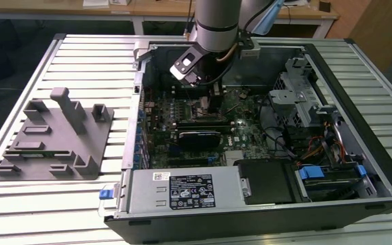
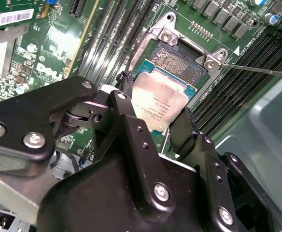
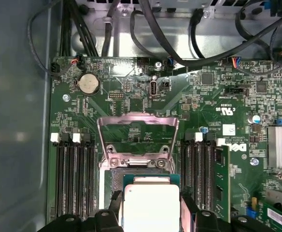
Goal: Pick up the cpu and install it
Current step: 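Place the cpu into insertion slot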
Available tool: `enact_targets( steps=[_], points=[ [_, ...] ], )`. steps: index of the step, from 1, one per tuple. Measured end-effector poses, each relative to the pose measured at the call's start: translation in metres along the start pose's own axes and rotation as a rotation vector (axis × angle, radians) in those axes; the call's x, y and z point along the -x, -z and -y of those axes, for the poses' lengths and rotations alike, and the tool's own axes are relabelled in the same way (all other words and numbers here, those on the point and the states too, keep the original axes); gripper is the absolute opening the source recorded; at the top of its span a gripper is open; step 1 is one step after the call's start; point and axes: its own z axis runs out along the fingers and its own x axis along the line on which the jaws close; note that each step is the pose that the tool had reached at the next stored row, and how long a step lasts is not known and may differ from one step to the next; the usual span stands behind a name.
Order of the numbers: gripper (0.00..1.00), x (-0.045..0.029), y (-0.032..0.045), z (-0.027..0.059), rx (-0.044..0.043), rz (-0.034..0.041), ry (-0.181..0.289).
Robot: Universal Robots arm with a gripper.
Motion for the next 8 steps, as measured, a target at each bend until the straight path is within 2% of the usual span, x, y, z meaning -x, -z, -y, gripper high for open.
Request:
enact_targets(
  steps=[8],
  points=[
    [0.55, -0.0027, -0.0069, 0.0003, 0.0, 0.0052, -0.008]
  ],
)
